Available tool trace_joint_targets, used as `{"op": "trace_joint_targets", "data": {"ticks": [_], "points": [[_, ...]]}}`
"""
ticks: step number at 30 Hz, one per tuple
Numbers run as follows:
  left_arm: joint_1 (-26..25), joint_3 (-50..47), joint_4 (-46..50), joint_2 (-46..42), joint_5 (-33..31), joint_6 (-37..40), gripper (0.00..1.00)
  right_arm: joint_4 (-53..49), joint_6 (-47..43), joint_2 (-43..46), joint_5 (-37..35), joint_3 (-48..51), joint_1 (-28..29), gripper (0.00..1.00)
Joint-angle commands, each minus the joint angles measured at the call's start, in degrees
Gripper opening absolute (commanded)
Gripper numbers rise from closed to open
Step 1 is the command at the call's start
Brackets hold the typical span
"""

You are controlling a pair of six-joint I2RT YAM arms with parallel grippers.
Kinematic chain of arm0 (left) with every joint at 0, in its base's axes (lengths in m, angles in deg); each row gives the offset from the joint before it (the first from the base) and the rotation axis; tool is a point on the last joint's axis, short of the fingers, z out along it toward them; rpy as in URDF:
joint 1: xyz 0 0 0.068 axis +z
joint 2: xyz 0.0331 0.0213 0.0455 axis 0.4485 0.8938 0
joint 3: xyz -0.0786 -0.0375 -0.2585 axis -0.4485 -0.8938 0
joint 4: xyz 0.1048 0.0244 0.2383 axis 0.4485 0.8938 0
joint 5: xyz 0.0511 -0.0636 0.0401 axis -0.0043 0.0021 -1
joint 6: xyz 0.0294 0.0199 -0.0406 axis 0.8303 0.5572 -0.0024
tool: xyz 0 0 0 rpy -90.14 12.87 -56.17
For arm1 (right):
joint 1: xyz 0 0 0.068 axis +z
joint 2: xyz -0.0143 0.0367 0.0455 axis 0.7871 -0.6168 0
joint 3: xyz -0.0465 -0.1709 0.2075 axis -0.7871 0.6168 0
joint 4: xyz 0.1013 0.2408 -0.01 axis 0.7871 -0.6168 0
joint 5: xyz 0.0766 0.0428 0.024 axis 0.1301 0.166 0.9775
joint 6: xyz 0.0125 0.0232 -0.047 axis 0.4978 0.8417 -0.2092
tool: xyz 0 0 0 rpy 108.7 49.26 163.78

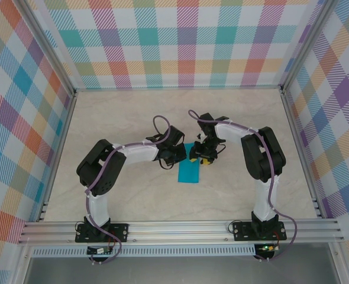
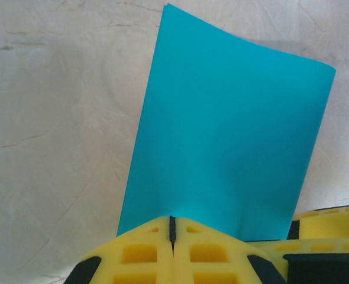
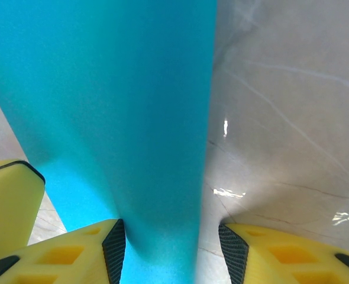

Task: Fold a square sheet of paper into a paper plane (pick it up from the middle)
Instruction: Hold the square sheet of paper at the center of the table, then fold the square sheet of paper in half at the center of the table.

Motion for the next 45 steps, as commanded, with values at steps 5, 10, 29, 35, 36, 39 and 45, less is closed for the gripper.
{"op": "trace_joint_targets", "data": {"ticks": [5, 10, 29, 35, 36, 39, 45], "points": [[-0.5, -0.93, -0.39, 1.91, -0.21, -0.18, 0.0, -1.08, -0.17, -5.19, -5.33, 2.44, -0.2, 0.52], [-0.72, -2.26, -0.6, 2.69, -0.52, -0.39, 0.0, -1.02, 0.13, -5.04, -4.91, 2.02, -0.2, 0.52], [-1.0, -4.12, -0.73, 2.02, -1.44, -0.19, 0.0, 19.26, 5.25, 17.12, 18.39, 13.12, -7.49, 0.25], [-1.1, -4.47, -0.68, 1.58, -1.77, -0.34, 0.0, 28.89, 9.52, 15.71, 25.96, 19.0, -7.34, 0.05], [-1.13, -4.37, -0.56, 1.64, -1.7, -0.43, 0.0, 29.41, 9.54, 15.09, 26.63, 19.34, -7.32, 0.03], [-1.13, -4.28, -0.33, 1.61, -1.76, -0.35, 0.0, 29.62, 8.48, 13.57, 27.4, 19.91, -7.32, 0.04], [-1.24, -4.13, -0.55, 1.75, -1.62, -0.43, 0.0, 30.91, 7.35, 10.5, 28.51, 20.02, -7.29, 0.06]]}}
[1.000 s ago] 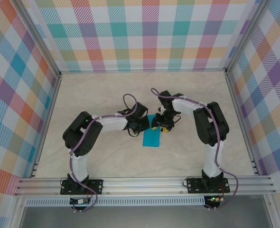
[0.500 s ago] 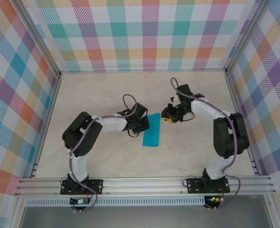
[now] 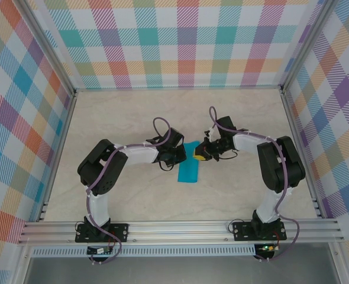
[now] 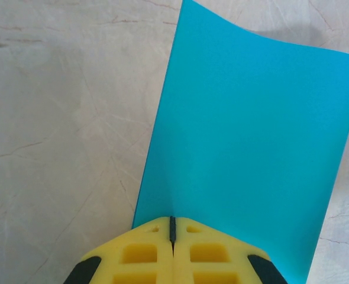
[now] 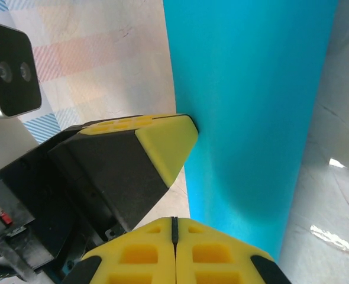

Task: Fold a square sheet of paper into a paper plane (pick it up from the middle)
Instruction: Fold the square sheet of paper in half at the center of the table.

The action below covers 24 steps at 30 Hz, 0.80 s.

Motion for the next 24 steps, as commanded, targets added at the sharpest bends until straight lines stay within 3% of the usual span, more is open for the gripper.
{"op": "trace_joint_targets", "data": {"ticks": [1, 20, 24], "points": [[-1.13, -1.79, 3.54, 1.17, -1.32, -0.34, 0.0, 2.21, -1.19, -1.76, 2.3, 0.24, 0.07, 0.06], [-1.17, -1.86, 4.15, 1.06, -1.49, -0.08, 0.0, 2.45, -8.98, -5.44, -7.16, 5.86, -0.28, 0.07], [-1.17, -1.96, 4.19, 0.88, -1.53, -0.05, 0.0, 3.35, -9.44, -4.14, -6.17, 6.65, -0.33, 0.09]]}}
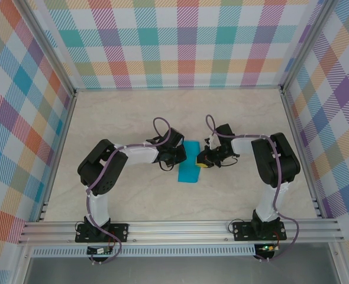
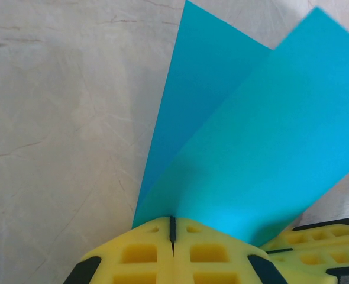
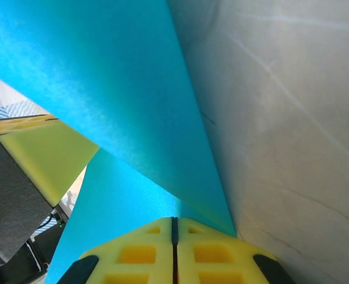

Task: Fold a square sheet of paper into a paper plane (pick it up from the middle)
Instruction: Fold the square sheet of paper in half at the center of the table.

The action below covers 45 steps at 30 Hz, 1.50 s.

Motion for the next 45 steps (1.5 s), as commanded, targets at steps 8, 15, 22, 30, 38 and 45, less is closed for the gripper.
{"op": "trace_joint_targets", "data": {"ticks": [8, 15, 22, 30, 38, 45], "points": [[-1.11, -2.0, 4.37, 0.71, -1.66, -0.12, 0.0, 6.4, -0.45, 8.77, 4.79, 4.87, 0.0, 0.1], [-1.15, -2.13, 4.3, 0.62, -1.62, -0.01, 0.0, 8.36, -1.1, 6.42, 4.27, 6.86, 1.54, 0.09], [-1.15, -2.22, 4.22, 0.51, -1.54, -0.03, 0.0, 9.95, -2.78, 3.35, 1.48, 9.5, 1.59, 0.08], [-1.15, -2.22, 4.3, 0.53, -1.58, 0.05, 0.0, 9.56, -3.34, 6.34, 2.33, 9.84, 1.59, 0.08], [-1.09, -2.13, 4.3, 0.7, -1.53, 0.01, 0.0, 11.67, -2.2, 11.35, 5.56, 11.83, 2.37, 0.09], [-1.15, -2.22, 4.41, 0.53, -1.53, 0.14, 0.0, 13.26, -2.56, 7.67, 4.64, 14.2, 2.73, 0.09]]}}
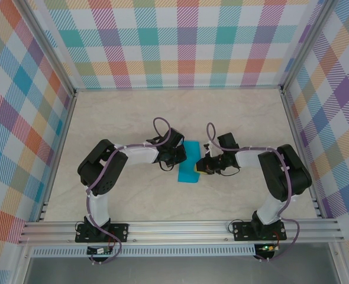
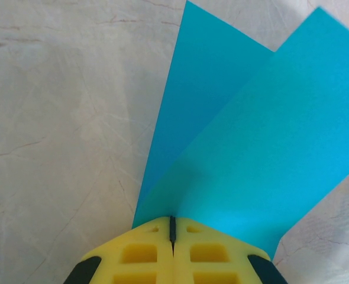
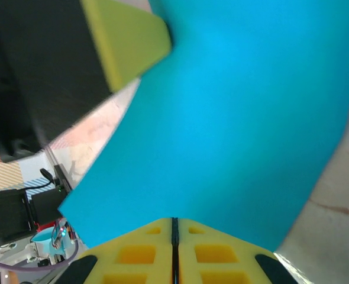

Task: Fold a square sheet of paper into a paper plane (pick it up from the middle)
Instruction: Fold the square sheet of paper in half at the center of the table.

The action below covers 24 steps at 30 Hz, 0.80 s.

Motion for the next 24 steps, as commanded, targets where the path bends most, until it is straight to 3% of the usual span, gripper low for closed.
{"op": "trace_joint_targets", "data": {"ticks": [1, 15, 24], "points": [[-1.01, -2.28, 4.48, 0.55, -1.28, 0.12, 0.0, 1.45, -1.1, -2.51, 0.61, 1.47, 0.37, 0.08], [-1.04, -2.55, 4.57, 0.24, -1.34, 0.08, 0.0, -0.92, -2.56, 4.12, -0.2, 2.24, 1.72, 0.1], [-1.04, -2.37, 4.74, 0.18, -1.33, 0.15, 0.0, 2.23, -2.33, -0.94, -3.61, 5.35, 3.72, 0.09]]}}
